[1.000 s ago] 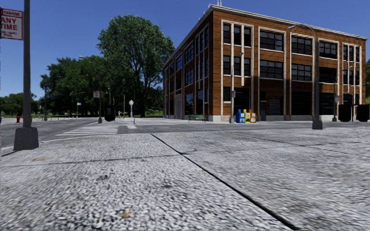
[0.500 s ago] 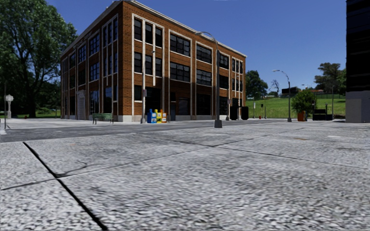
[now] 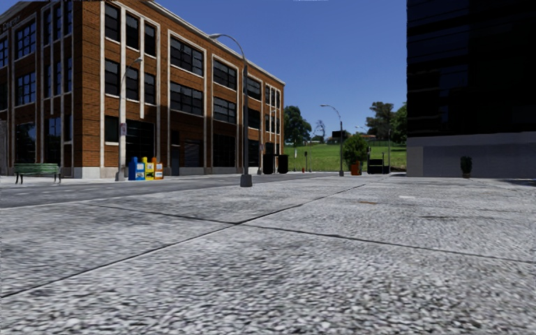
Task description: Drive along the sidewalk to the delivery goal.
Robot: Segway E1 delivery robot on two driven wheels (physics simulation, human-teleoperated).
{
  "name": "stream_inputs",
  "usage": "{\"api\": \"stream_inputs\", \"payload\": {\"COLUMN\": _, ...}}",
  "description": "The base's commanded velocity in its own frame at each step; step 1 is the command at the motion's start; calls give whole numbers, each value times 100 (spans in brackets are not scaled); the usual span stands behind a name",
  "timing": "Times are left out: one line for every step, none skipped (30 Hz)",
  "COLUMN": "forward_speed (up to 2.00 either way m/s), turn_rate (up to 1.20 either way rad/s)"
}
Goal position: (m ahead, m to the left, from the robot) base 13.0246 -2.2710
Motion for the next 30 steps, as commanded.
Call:
{"api": "stream_inputs", "payload": {"forward_speed": 198, "turn_rate": -53}}
{"api": "stream_inputs", "payload": {"forward_speed": 198, "turn_rate": -53}}
{"api": "stream_inputs", "payload": {"forward_speed": 198, "turn_rate": -39}}
{"api": "stream_inputs", "payload": {"forward_speed": 198, "turn_rate": -32}}
{"api": "stream_inputs", "payload": {"forward_speed": 198, "turn_rate": -28}}
{"api": "stream_inputs", "payload": {"forward_speed": 198, "turn_rate": -23}}
{"api": "stream_inputs", "payload": {"forward_speed": 198, "turn_rate": -21}}
{"api": "stream_inputs", "payload": {"forward_speed": 198, "turn_rate": -20}}
{"api": "stream_inputs", "payload": {"forward_speed": 198, "turn_rate": -19}}
{"api": "stream_inputs", "payload": {"forward_speed": 198, "turn_rate": -18}}
{"api": "stream_inputs", "payload": {"forward_speed": 198, "turn_rate": -18}}
{"api": "stream_inputs", "payload": {"forward_speed": 198, "turn_rate": -18}}
{"api": "stream_inputs", "payload": {"forward_speed": 199, "turn_rate": -18}}
{"api": "stream_inputs", "payload": {"forward_speed": 199, "turn_rate": -18}}
{"api": "stream_inputs", "payload": {"forward_speed": 199, "turn_rate": -17}}
{"api": "stream_inputs", "payload": {"forward_speed": 199, "turn_rate": -17}}
{"api": "stream_inputs", "payload": {"forward_speed": 199, "turn_rate": -17}}
{"api": "stream_inputs", "payload": {"forward_speed": 199, "turn_rate": -17}}
{"api": "stream_inputs", "payload": {"forward_speed": 199, "turn_rate": -17}}
{"api": "stream_inputs", "payload": {"forward_speed": 199, "turn_rate": -17}}
{"api": "stream_inputs", "payload": {"forward_speed": 199, "turn_rate": -17}}
{"api": "stream_inputs", "payload": {"forward_speed": 199, "turn_rate": -17}}
{"api": "stream_inputs", "payload": {"forward_speed": 199, "turn_rate": -17}}
{"api": "stream_inputs", "payload": {"forward_speed": 199, "turn_rate": -17}}
{"api": "stream_inputs", "payload": {"forward_speed": 199, "turn_rate": -17}}
{"api": "stream_inputs", "payload": {"forward_speed": 199, "turn_rate": -17}}
{"api": "stream_inputs", "payload": {"forward_speed": 199, "turn_rate": -17}}
{"api": "stream_inputs", "payload": {"forward_speed": 199, "turn_rate": -17}}
{"api": "stream_inputs", "payload": {"forward_speed": 199, "turn_rate": -17}}
{"api": "stream_inputs", "payload": {"forward_speed": 199, "turn_rate": -17}}
